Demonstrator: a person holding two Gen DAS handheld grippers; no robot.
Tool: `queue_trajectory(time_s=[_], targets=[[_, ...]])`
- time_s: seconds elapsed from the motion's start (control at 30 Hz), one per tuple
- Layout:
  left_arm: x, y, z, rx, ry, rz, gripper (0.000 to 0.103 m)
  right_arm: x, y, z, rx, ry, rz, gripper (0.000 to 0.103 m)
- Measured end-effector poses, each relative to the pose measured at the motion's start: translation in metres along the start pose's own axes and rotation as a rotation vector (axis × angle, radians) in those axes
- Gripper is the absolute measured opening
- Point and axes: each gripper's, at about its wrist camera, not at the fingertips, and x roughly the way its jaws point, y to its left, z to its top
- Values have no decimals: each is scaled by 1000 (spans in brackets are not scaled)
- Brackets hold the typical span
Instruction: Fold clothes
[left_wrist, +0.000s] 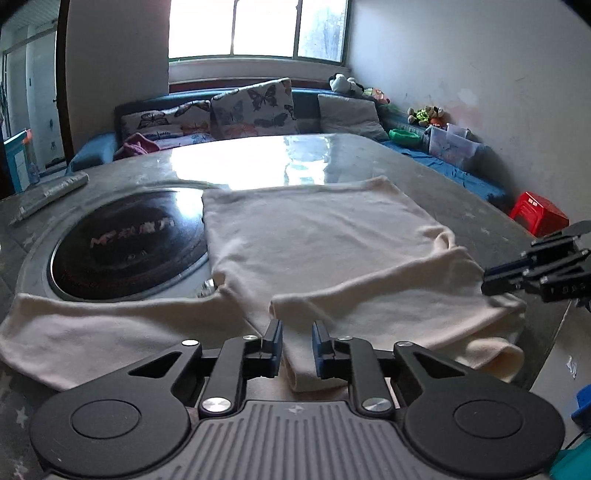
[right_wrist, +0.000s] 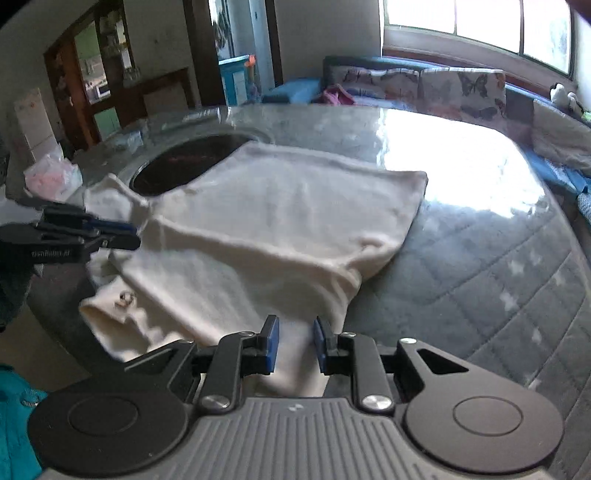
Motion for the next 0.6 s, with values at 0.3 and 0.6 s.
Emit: queue_trajectory(time_s=[0.3,0.6], targets=[[25,-8,11,-39,11,-49,19,29,-5,15,7,-23,12,20],[9,21,4,-159,-15,27,20,29,-6,14,-1,-22,16,22]])
